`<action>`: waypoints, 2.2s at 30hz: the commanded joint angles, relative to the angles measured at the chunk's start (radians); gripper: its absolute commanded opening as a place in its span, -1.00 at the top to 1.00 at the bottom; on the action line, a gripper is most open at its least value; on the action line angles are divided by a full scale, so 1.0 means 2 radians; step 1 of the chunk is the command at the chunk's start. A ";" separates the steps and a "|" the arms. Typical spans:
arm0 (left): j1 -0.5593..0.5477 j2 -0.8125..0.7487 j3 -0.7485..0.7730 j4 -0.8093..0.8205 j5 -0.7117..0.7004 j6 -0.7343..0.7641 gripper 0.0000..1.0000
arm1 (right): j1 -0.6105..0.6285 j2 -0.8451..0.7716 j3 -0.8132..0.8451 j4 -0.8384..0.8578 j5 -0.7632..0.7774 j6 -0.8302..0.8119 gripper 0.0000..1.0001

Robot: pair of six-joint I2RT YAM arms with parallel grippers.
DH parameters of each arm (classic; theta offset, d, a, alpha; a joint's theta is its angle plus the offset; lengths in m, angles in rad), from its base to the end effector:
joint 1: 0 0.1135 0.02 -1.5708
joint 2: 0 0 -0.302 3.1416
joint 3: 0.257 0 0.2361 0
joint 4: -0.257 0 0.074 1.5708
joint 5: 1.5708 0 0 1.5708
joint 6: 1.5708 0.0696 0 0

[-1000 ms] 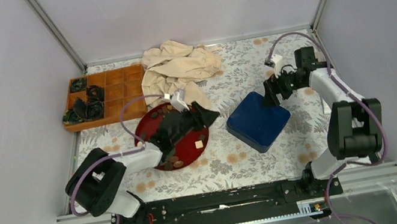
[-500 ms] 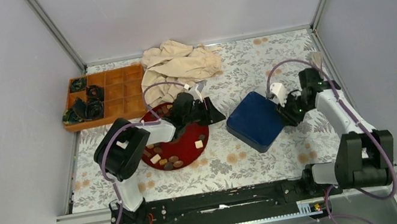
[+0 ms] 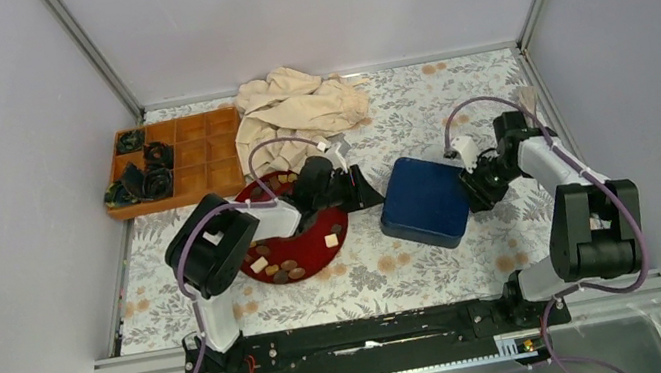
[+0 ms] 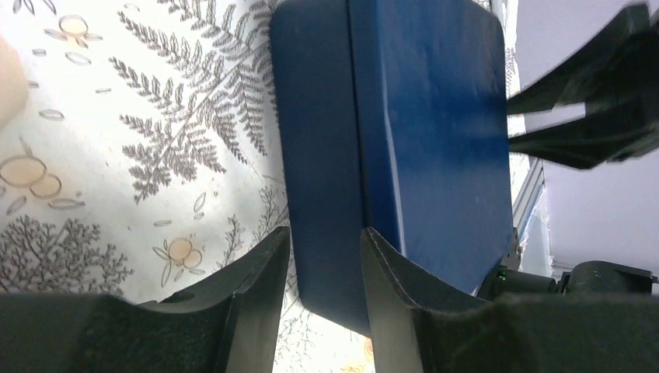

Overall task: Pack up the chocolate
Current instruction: Adjust the packing box at the center of the board.

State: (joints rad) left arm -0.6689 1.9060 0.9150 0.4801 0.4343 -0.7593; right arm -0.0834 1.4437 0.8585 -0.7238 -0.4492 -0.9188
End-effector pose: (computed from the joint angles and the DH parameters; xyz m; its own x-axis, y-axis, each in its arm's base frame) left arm 0.3068 -0.2799 0.1735 -0.8637 -0.1133 -0.4911 0.3528 0.5598 -0.7497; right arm 0.2423 0.0101 0.2049 -0.5547 -0.6721 -0.4904 -0.7875 0.6143 0.0488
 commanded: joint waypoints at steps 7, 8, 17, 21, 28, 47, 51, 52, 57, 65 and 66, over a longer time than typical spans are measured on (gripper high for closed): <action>-0.080 -0.018 -0.054 0.138 0.053 -0.077 0.04 | 0.009 0.055 0.126 0.055 -0.097 0.078 -0.31; -0.085 -0.013 -0.055 0.156 0.058 -0.087 0.03 | 0.008 0.055 0.133 0.052 -0.090 0.080 -0.33; -0.095 -0.061 -0.114 0.207 0.013 -0.088 -0.01 | -0.027 -0.028 0.141 -0.102 -0.170 -0.070 -0.36; -0.095 -0.078 -0.093 0.151 0.002 -0.055 -0.02 | -0.026 -0.070 0.082 -0.206 -0.244 -0.290 -0.84; -0.106 -0.055 -0.061 0.051 -0.029 -0.050 0.44 | 0.034 -0.157 -0.028 -0.075 -0.213 -0.257 -0.99; -0.116 0.035 0.065 0.053 -0.007 -0.065 0.43 | 0.112 -0.193 -0.071 0.022 -0.107 -0.156 -0.98; -0.117 0.015 0.037 0.080 -0.024 -0.062 0.40 | 0.118 -0.204 -0.073 0.019 -0.088 -0.128 -0.93; -0.116 0.008 0.026 0.088 -0.029 -0.063 0.39 | 0.120 -0.207 -0.077 0.023 -0.078 -0.120 -0.91; -0.116 -0.024 -0.029 0.133 -0.055 -0.069 0.34 | 0.131 -0.217 -0.094 0.037 -0.069 -0.095 -0.85; -0.113 -0.081 -0.089 0.141 -0.104 -0.051 0.23 | 0.172 -0.214 -0.102 0.085 -0.019 -0.035 -0.77; -0.112 -0.086 -0.093 0.140 -0.105 -0.050 0.23 | 0.175 -0.214 -0.102 0.089 -0.014 -0.032 -0.76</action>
State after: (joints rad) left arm -0.8967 1.7901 0.7601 0.6796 0.2871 -0.8883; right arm 0.2367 1.0229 0.6548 -0.6140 -0.5377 -1.0588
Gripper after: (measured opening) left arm 0.380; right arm 0.888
